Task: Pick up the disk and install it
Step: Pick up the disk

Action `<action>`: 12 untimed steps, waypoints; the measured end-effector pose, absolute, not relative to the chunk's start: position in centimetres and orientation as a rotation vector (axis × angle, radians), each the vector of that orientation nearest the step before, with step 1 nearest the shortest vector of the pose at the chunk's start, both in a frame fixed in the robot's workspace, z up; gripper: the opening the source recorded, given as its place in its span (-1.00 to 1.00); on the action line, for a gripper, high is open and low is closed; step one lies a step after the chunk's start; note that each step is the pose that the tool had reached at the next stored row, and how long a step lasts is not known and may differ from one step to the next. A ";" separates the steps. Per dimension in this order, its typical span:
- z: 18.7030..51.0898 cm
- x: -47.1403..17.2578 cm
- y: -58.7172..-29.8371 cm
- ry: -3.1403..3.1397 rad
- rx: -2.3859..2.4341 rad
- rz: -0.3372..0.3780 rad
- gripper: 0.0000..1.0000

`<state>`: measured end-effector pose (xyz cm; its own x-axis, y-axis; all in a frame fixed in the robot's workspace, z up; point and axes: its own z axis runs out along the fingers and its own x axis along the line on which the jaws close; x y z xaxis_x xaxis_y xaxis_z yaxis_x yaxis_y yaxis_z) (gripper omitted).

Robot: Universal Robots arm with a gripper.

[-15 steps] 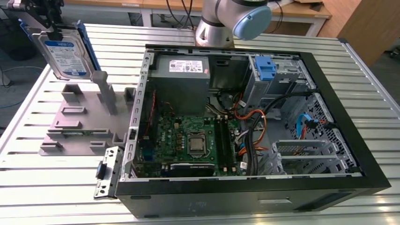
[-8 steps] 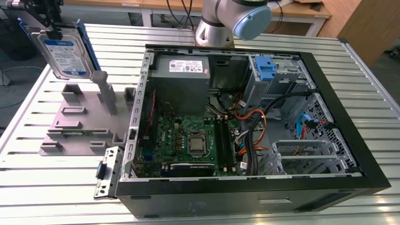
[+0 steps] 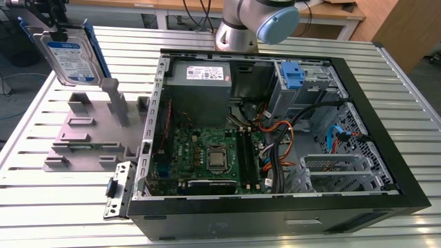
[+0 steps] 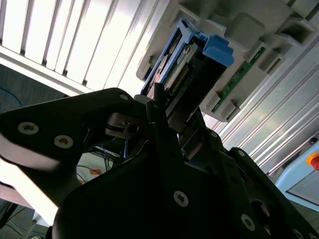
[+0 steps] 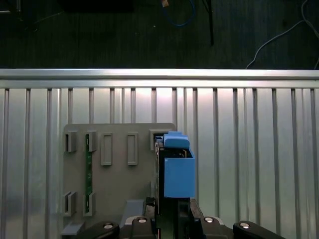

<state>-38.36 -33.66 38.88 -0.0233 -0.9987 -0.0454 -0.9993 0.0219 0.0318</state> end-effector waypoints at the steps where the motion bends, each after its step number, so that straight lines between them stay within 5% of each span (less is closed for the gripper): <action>1: 38.9 -38.4 -33.7 2.238 -2.188 0.085 -0.30; 12: 39.6 -38.4 -33.7 2.239 -2.189 0.085 -0.30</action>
<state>-38.37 -33.66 39.60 -0.0233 -0.9987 -0.0451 -0.9992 0.0219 0.0322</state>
